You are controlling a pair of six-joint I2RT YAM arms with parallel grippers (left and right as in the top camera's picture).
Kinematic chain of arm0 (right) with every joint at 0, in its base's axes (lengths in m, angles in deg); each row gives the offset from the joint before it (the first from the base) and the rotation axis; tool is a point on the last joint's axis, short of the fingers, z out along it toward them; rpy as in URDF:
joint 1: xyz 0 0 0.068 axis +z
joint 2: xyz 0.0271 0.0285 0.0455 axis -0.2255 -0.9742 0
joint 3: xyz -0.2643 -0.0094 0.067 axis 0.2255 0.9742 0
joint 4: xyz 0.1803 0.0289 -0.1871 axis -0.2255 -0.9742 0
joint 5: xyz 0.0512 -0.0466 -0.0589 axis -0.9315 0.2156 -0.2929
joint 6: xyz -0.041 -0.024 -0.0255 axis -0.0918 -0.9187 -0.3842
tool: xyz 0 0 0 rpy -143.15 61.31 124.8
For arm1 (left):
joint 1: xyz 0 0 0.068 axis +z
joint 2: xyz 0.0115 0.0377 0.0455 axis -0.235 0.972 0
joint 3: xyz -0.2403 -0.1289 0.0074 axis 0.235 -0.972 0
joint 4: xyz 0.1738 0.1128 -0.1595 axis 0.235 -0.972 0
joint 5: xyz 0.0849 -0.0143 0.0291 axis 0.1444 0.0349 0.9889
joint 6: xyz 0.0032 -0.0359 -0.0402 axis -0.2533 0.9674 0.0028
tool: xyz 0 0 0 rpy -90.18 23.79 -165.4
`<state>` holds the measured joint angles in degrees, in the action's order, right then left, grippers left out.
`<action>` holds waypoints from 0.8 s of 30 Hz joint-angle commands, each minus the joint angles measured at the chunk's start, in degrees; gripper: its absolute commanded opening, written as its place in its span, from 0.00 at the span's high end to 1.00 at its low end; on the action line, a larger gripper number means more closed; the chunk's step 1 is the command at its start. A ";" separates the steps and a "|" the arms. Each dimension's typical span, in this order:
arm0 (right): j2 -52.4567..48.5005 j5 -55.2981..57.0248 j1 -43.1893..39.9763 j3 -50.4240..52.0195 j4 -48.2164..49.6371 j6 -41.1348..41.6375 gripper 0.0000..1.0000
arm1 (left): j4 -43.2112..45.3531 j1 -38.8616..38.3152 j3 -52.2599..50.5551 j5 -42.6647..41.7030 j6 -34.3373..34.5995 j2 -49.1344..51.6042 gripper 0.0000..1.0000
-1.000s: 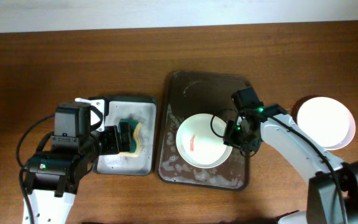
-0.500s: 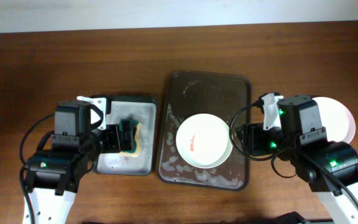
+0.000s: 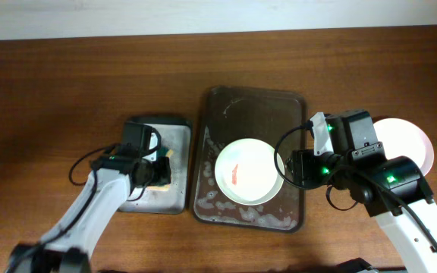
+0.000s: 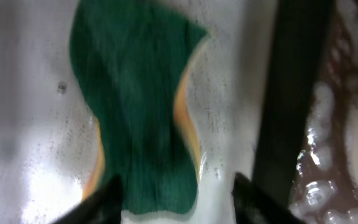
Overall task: Clean dirty plates on tray and stack at the side
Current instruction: 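Grasp the sponge with left gripper and bring it to the plate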
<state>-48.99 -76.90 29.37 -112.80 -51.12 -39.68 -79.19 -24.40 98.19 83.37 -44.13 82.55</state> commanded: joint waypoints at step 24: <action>-0.04 -0.13 0.20 -0.31 0.02 -0.13 0.46 | -6.08 -0.07 9.99 7.72 3.63 11.80 0.50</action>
<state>-48.99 -76.90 29.37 -112.80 -51.23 -39.83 -86.53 -24.42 110.84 90.54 -40.57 90.05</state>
